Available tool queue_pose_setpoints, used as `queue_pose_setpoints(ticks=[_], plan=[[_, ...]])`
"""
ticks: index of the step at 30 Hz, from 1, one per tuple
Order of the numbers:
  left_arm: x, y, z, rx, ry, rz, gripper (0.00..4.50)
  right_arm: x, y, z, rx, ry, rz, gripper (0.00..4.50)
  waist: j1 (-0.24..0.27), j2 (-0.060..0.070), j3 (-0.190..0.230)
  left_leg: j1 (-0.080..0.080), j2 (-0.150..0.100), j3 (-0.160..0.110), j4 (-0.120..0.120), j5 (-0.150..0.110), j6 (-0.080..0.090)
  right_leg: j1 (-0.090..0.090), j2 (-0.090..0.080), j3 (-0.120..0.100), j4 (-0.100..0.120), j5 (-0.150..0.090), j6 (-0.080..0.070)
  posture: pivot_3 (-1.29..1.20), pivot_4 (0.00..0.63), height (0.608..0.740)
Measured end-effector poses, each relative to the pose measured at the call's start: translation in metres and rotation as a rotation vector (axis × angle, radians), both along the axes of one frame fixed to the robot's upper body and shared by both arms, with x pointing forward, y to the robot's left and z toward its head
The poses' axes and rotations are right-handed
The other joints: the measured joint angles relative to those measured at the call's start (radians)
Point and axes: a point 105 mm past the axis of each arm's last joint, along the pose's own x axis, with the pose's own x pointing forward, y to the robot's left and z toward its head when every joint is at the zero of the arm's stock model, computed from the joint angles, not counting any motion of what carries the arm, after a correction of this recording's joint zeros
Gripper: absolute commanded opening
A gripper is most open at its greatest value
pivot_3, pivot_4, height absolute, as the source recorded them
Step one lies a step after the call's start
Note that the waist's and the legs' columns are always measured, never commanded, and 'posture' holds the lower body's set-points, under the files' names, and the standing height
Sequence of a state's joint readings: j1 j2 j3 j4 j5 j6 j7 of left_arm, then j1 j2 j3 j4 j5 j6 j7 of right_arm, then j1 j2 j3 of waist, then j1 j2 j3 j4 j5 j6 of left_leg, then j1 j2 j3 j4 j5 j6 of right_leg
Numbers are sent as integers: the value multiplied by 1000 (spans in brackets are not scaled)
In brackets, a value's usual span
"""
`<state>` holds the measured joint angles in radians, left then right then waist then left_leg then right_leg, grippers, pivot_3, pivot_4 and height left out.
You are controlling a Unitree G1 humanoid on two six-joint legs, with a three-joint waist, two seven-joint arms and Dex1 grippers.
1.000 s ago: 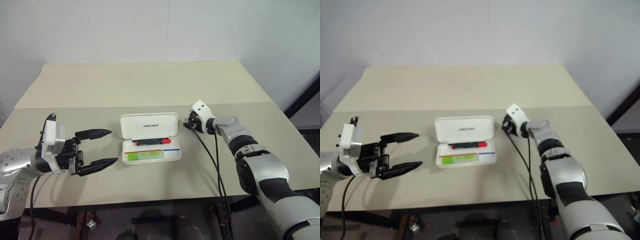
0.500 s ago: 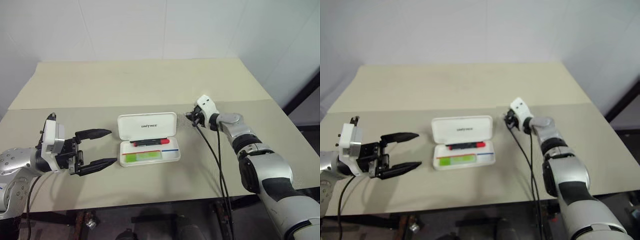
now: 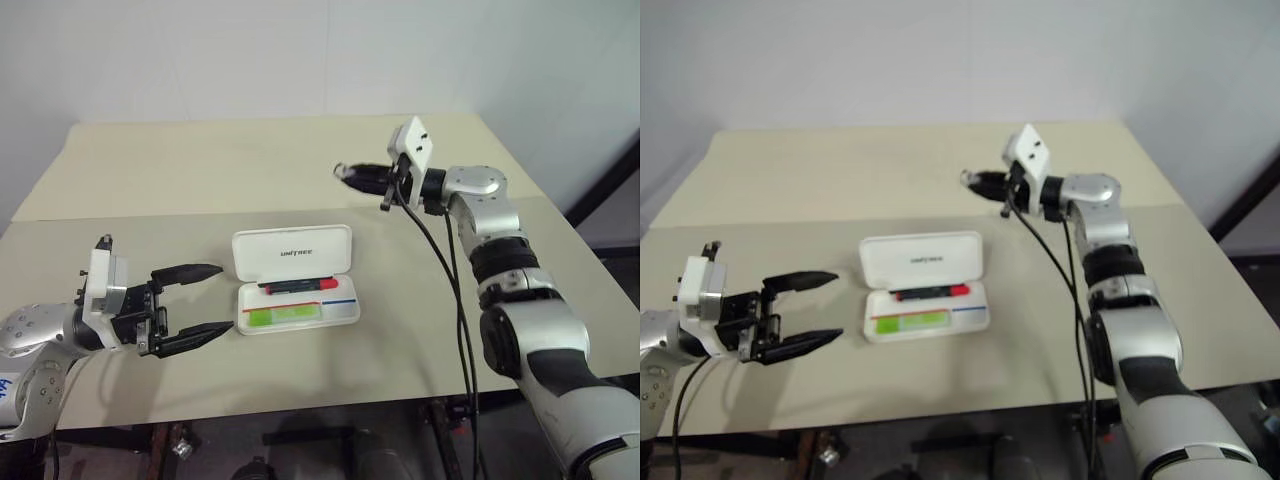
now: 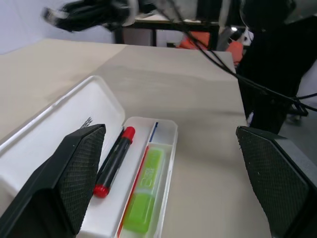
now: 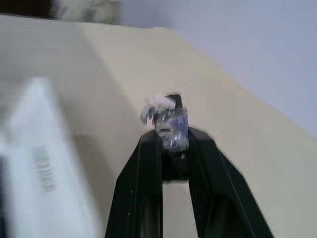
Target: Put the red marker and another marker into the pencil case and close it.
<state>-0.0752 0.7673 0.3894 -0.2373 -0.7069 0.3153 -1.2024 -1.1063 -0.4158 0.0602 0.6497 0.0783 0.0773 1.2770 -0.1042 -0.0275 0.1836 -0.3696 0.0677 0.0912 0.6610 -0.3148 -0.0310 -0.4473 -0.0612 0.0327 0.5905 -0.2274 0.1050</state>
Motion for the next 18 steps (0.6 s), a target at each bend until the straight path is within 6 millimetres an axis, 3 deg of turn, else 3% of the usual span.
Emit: queue_pose_setpoints(ticks=[4, 6, 12, 18], plan=[[3, 12, -13, -5, 40, 37, 4500, -42, -2, -45, -158, 126, 167, 355, 22, 2, 1, -1, 0, 1, 1, -1, 1, -1, -1, -1, 0, -1, 0, 0, 150, 740], [4, 17, -16, 7, 36, 41, 4500, -53, -4, -51, -242, 135, 194, 355, 24, 2, 1, -1, -1, 2, 2, -1, 1, -1, -1, 0, 1, -1, 0, 0, 150, 740], [0, 36, -34, 32, 50, 31, 4500, -62, -13, -86, -390, 183, 203, 355, 21, 0, 0, 1, -1, 2, 3, -2, 1, -2, -1, -1, 0, -3, -4, 0, 150, 740], [-7, 44, -37, 56, 46, -15, 4500, -63, -10, -99, -443, 201, 199, 355, 22, 0, 0, 0, 0, 3, 3, -2, 1, -3, 0, -1, 1, -3, -4, 0, 150, 740]])
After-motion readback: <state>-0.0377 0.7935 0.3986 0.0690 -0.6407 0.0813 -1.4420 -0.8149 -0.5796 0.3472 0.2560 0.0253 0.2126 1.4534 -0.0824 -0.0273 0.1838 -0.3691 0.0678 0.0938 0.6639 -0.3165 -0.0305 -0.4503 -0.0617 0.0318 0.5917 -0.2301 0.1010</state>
